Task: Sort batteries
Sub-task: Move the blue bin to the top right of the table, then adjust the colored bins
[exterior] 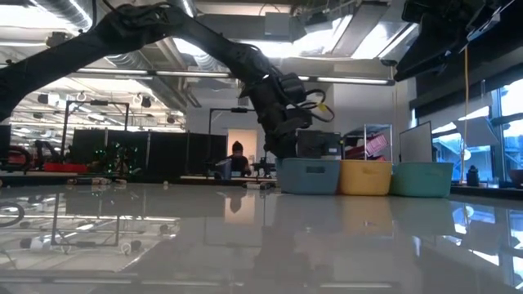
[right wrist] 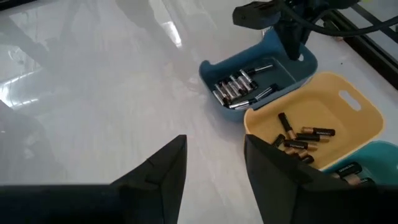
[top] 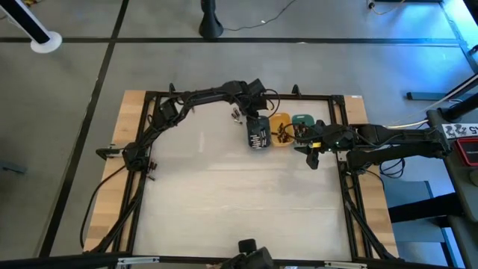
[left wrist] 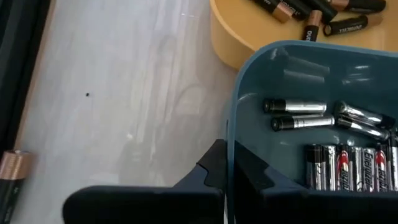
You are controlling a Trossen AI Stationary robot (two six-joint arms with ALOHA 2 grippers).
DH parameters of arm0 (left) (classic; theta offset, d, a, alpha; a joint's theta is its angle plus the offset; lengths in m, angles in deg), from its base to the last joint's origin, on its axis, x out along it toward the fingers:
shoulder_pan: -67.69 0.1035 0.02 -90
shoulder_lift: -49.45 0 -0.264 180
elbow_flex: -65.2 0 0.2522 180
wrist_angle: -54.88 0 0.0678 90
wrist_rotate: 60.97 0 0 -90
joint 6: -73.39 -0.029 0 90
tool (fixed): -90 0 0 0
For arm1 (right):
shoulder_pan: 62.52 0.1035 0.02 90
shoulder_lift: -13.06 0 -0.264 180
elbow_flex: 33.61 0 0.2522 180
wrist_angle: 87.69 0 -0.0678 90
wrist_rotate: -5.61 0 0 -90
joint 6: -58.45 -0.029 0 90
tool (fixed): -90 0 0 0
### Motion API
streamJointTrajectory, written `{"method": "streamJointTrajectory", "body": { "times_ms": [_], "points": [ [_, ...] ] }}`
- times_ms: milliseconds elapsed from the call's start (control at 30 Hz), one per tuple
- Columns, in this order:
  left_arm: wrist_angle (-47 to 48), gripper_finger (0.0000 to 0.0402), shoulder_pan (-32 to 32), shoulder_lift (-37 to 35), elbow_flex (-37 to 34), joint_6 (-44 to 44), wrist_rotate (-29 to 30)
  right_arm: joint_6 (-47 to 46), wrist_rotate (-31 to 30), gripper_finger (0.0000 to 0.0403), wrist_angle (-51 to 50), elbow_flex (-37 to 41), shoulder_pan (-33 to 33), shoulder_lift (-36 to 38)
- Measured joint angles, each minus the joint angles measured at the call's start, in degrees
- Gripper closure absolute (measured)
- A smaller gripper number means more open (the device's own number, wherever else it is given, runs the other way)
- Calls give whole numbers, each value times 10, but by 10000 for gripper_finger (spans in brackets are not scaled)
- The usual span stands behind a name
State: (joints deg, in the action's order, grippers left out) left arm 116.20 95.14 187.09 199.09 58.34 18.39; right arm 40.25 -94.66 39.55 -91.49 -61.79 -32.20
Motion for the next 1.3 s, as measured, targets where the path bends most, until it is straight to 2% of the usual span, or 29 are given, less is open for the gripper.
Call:
{"method": "streamJointTrajectory", "body": {
  "times_ms": [433, 833, 1067, 1300],
  "points": [
    [-1, 393, 2, -2, 0, 29, -6, -24, -20, 240, -31, 0, 0, 0],
    [11, 295, 4, -6, 0, 44, 1, -26, -11, 240, -35, 0, 0, 0],
    [97, 254, 5, -7, 53, 7, 14, -26, -11, 240, -35, 0, 0, 0],
    [200, 243, 0, -10, 116, -21, 15, -26, -14, 240, -36, 0, 0, 0]
  ]
}}
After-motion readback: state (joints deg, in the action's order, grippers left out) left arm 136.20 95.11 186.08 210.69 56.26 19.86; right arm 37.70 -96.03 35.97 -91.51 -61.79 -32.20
